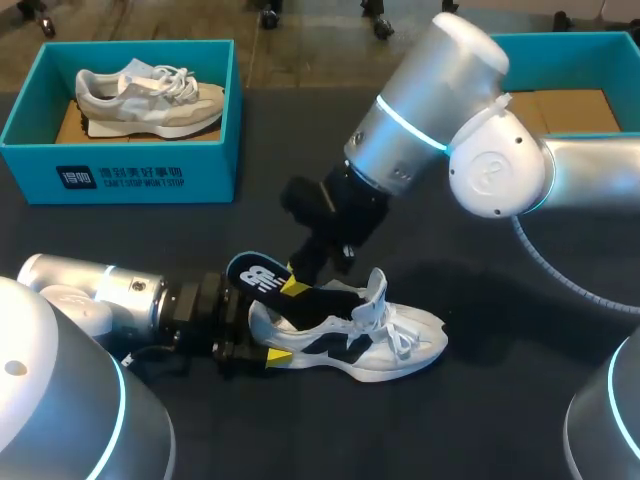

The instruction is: Take the shoe out of the shoebox, open the shoe tongue, remove and reinsert the insole, then place the shoe into the shoebox

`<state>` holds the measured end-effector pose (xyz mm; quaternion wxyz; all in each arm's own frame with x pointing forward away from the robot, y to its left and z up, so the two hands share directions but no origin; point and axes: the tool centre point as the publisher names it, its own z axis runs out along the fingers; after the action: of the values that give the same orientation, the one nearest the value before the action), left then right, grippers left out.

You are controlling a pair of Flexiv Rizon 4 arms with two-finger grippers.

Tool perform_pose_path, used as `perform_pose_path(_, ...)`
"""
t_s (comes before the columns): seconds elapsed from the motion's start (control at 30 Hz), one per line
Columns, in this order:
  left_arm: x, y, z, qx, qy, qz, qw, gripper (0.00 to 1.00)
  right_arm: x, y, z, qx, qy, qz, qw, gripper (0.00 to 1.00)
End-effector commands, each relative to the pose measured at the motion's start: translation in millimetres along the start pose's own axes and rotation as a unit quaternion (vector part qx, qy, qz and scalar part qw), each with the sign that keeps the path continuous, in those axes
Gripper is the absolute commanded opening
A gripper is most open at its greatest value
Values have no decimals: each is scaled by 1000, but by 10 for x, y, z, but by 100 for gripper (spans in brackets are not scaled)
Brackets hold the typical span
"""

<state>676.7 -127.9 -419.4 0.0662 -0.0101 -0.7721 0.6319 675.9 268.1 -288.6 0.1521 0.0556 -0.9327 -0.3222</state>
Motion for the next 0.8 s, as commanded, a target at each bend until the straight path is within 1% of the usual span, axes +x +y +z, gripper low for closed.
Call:
perform_pose_path(0.03, 6, 0, 4, 0, -1, 0, 1000, 0, -148, 187, 65, 5, 6, 8, 1000, 0)
perform_pose_path(0.1, 6, 0, 4, 0, -1, 0, 1000, 0, -153, 224, 34, 5, 5, 9, 1000, 0)
perform_pose_path(0.13, 6, 0, 4, 0, -1, 0, 1000, 0, -142, 356, -125, -6, 2, 7, 1000, 0)
perform_pose_path(0.2, 6, 0, 4, 0, -1, 0, 1000, 0, -110, 447, -247, -31, 10, -6, 999, 0)
perform_pose_path(0.23, 6, 0, 4, 0, -1, 0, 1000, 0, -110, 447, -247, -31, 10, -6, 999, 0)
perform_pose_path(0.27, 6, 0, 4, 0, -1, 0, 1000, 0, -53, 573, -433, -54, 8, 6, 999, 0)
perform_pose_path(0.3, 6, 0, 4, 0, -1, 0, 1000, 0, -32, 594, -485, -65, 7, 14, 998, 0)
perform_pose_path(0.7, 6, 0, 4, 0, -1, 0, 1000, 0, -32, 594, -485, -65, 7, 14, 998, 0)
perform_pose_path(0.73, 6, 0, 4, 0, -1, 0, 1000, 0, -16, 626, -518, -74, 10, 4, 997, 0)
perform_pose_path(0.8, 6, 0, 4, 0, -1, 0, 1000, 0, 49, 687, -634, -79, 2, -2, 997, 0)
